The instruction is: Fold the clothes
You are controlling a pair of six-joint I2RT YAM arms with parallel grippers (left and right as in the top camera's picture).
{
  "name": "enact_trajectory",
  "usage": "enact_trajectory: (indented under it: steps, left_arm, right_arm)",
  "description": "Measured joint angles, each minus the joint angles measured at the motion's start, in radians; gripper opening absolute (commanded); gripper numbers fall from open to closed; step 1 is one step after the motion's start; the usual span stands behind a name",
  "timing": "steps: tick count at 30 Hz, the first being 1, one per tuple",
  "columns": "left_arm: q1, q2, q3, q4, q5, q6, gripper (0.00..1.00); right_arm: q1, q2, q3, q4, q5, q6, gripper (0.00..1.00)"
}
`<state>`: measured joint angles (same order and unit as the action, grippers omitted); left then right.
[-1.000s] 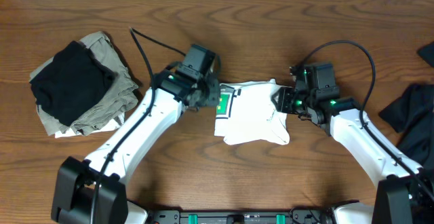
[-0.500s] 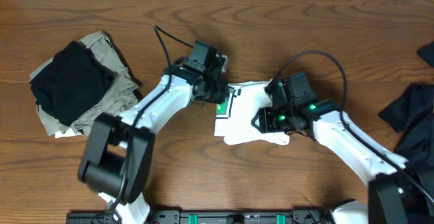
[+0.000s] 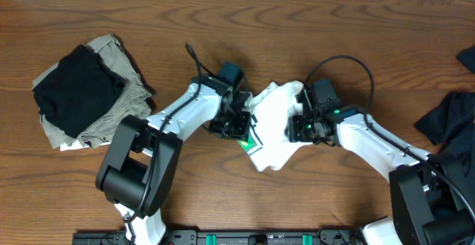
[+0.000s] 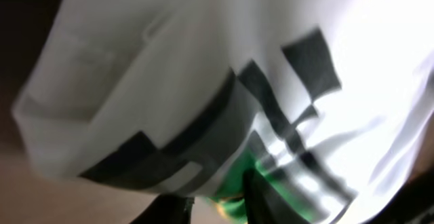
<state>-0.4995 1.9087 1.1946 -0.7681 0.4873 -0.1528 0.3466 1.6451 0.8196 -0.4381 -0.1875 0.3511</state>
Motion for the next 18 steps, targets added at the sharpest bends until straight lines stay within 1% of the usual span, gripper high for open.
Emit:
enact_trajectory:
  steps: [4, 5, 9, 11, 14, 16, 18]
  left_arm:
    - [-0.038, 0.001, 0.0, -0.068, 0.003, -0.027, 0.19]
    - [-0.043, 0.001, 0.0, -0.077, 0.003, -0.034, 0.14]
    - [-0.058, 0.001, 0.0, -0.09, 0.003, -0.062, 0.14]
    - [-0.059, 0.0, 0.0, -0.09, 0.001, -0.068, 0.14]
    - [-0.058, -0.01, 0.0, -0.091, -0.031, -0.08, 0.14]
    - [-0.058, -0.04, 0.0, -0.082, -0.08, -0.084, 0.14]
    - [-0.058, -0.085, 0.0, -0.043, -0.136, -0.084, 0.17]
  right_arm:
    - [-0.03, 0.01, 0.0, 0.065, 0.077, -0.021, 0.57]
    - [-0.037, 0.013, 0.0, 0.08, 0.095, -0.029, 0.58]
    - [-0.055, 0.018, 0.0, 0.106, 0.14, -0.072, 0.64]
    - [-0.058, 0.019, 0.003, 0.097, 0.154, -0.101, 0.64]
    - [-0.059, 0.02, 0.034, 0.014, 0.171, -0.129, 0.66]
    - [-0.06, 0.017, 0.07, -0.058, 0.178, -0.139, 0.66]
    - [-0.06, 0.0, 0.114, -0.138, 0.176, -0.149, 0.65]
